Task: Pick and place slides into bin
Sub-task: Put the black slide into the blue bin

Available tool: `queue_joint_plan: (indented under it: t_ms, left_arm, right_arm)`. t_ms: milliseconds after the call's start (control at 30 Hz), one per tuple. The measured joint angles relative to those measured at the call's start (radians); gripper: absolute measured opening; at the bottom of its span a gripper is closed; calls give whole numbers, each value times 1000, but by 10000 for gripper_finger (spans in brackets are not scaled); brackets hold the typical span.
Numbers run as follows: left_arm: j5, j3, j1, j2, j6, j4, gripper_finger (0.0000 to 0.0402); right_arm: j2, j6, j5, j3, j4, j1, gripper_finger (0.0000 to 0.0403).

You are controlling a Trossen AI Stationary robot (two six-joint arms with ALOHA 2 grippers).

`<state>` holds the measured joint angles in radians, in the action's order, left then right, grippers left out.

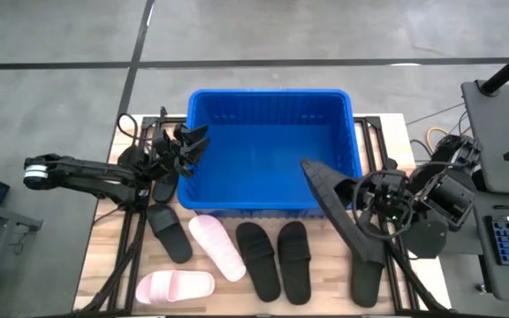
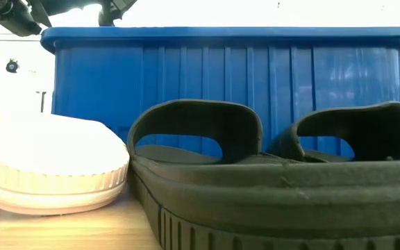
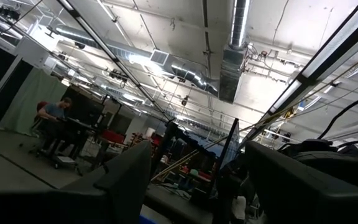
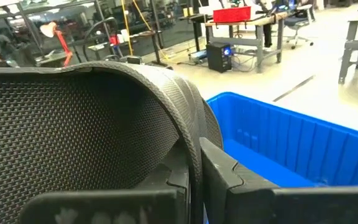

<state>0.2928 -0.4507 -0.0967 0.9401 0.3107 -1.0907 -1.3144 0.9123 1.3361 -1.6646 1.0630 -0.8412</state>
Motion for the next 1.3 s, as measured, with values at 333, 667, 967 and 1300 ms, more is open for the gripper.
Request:
queue_joint_plan:
  t_ms: [333,667,967,1300]
  left_arm:
    - [-4,0,0,-2,-1,1,246]
    - [-5,1,0,-13,-2,2,246]
    - [-20,1,0,-53,-2,0,246]
    - [-57,2,0,-64,-2,1,246]
  right_arm:
    - [33,-146,-73,0,-64,111,13]
    - [37,-506,-147,0,-253,280,13]
    - [37,-604,-192,0,-269,413,13]
    - [35,-724,-248,0,-264,565,13]
